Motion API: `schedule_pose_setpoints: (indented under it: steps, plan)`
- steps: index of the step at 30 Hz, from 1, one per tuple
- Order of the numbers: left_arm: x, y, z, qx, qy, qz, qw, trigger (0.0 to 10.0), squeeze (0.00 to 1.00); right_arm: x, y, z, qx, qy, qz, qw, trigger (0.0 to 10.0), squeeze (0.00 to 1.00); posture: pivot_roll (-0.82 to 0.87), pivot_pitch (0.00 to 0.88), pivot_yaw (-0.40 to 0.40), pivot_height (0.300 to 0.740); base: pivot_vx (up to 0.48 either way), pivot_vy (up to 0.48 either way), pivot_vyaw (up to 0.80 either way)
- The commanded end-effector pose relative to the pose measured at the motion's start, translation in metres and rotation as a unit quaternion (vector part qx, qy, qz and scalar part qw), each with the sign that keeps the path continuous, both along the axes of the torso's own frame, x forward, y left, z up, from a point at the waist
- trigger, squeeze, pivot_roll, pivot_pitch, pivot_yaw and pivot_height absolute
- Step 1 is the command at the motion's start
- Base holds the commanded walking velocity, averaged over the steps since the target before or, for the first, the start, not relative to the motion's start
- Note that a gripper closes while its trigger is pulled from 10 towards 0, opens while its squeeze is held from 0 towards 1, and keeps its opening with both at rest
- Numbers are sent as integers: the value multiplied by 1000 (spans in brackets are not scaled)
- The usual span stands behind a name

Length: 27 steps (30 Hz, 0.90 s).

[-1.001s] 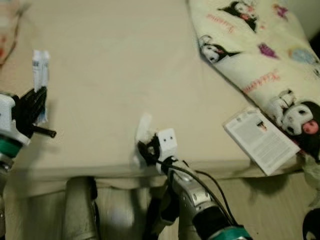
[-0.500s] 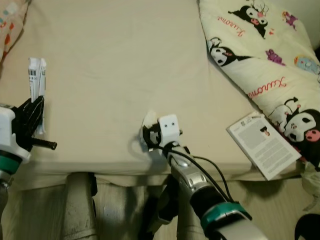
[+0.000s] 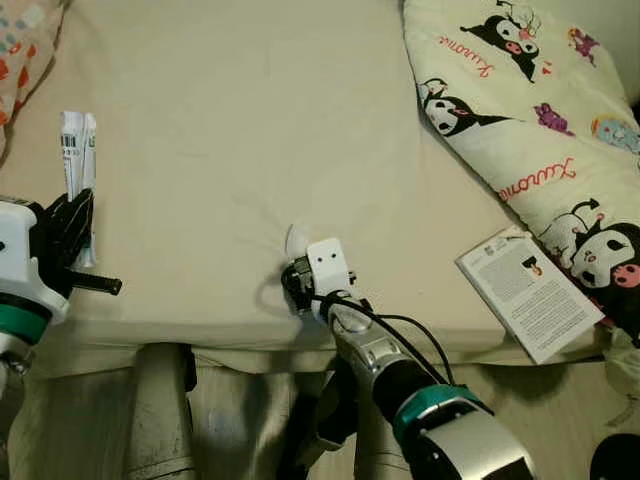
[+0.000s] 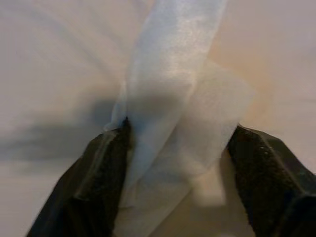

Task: Clean up the room

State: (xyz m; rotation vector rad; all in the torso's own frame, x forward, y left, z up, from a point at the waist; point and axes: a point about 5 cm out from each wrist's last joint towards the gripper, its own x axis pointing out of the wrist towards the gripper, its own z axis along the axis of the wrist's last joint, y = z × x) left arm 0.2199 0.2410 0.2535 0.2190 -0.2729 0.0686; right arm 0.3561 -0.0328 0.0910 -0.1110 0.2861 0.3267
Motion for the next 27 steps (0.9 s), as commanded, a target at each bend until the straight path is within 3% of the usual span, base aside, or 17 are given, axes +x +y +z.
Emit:
schedule_pose_setpoints:
  steps: [1,9,13,19,23,27]
  plan:
    - [1,-4,-7,-10,16,-5,1000,10000,0,-9,-6,-20,12,50,-10,999,0,0,367,279,-232,563,0,0,0]
    - [7,-8,-23,-23,40,-8,999,10000,0,-6,-6,-14,37,41,2,998,0,0,342,242,-218,563,0,0,0]
    - [15,-11,-35,-26,63,-20,998,10000,0,-7,-11,-13,82,28,20,996,0,0,324,205,-191,563,0,0,0]
    - [19,-11,-38,-26,68,-22,997,10000,0,-9,-11,-15,101,24,29,994,0,0,317,190,-180,563,0,0,0]
    - [31,-13,-48,-19,79,-19,997,10000,0,-12,-16,-4,190,-19,62,980,0,0,297,137,-157,563,0,0,0]
    - [33,-12,-50,-17,79,-14,997,10000,0,-11,-20,5,214,-44,65,974,0,0,291,119,-152,563,0,0,0]
